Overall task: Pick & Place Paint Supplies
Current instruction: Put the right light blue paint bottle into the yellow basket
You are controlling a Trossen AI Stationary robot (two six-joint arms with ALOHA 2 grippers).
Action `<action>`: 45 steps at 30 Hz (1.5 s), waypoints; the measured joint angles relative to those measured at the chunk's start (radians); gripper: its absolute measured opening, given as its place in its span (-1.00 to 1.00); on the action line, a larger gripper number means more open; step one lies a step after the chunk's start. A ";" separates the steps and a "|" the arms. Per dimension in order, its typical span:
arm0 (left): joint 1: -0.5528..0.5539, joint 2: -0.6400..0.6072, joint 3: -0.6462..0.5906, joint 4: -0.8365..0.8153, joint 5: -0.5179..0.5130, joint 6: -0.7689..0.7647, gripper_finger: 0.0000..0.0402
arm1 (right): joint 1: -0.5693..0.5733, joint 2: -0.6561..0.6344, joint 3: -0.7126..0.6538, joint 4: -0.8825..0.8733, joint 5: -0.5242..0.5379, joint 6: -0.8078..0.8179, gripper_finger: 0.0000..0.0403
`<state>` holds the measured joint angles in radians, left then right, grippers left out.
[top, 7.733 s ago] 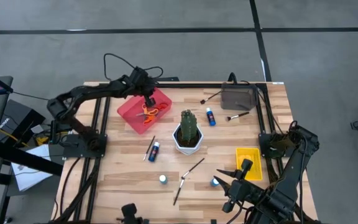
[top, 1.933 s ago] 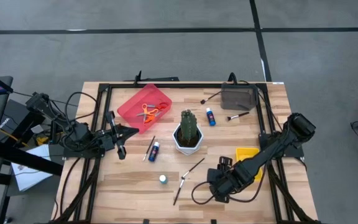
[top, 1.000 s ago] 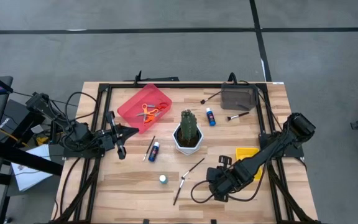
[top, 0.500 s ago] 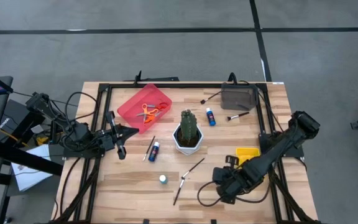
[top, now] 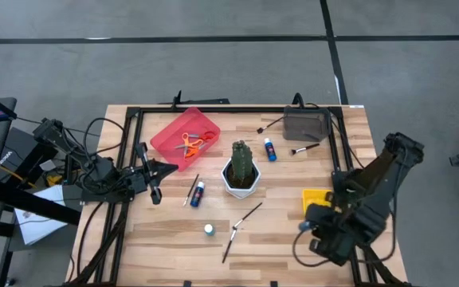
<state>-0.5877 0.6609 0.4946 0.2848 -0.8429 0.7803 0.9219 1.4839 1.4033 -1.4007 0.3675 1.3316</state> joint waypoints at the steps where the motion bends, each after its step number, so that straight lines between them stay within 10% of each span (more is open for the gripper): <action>1: 0.000 0.000 0.000 0.000 0.000 0.000 -0.97 | 0.016 -0.001 0.000 -0.021 0.000 0.034 -0.45; 16: 0.000 0.000 0.000 0.000 -0.003 -0.001 -0.97 | 0.201 -0.017 -0.040 -0.171 -0.029 0.416 -0.46; 45: 0.000 0.000 0.000 -0.009 0.000 -0.007 -0.97 | 0.191 -0.171 -0.439 0.106 -0.106 0.476 -0.46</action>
<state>-0.5877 0.6609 0.4950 0.2760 -0.8425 0.7734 1.1133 1.3132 0.9642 -1.2943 0.2619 1.8074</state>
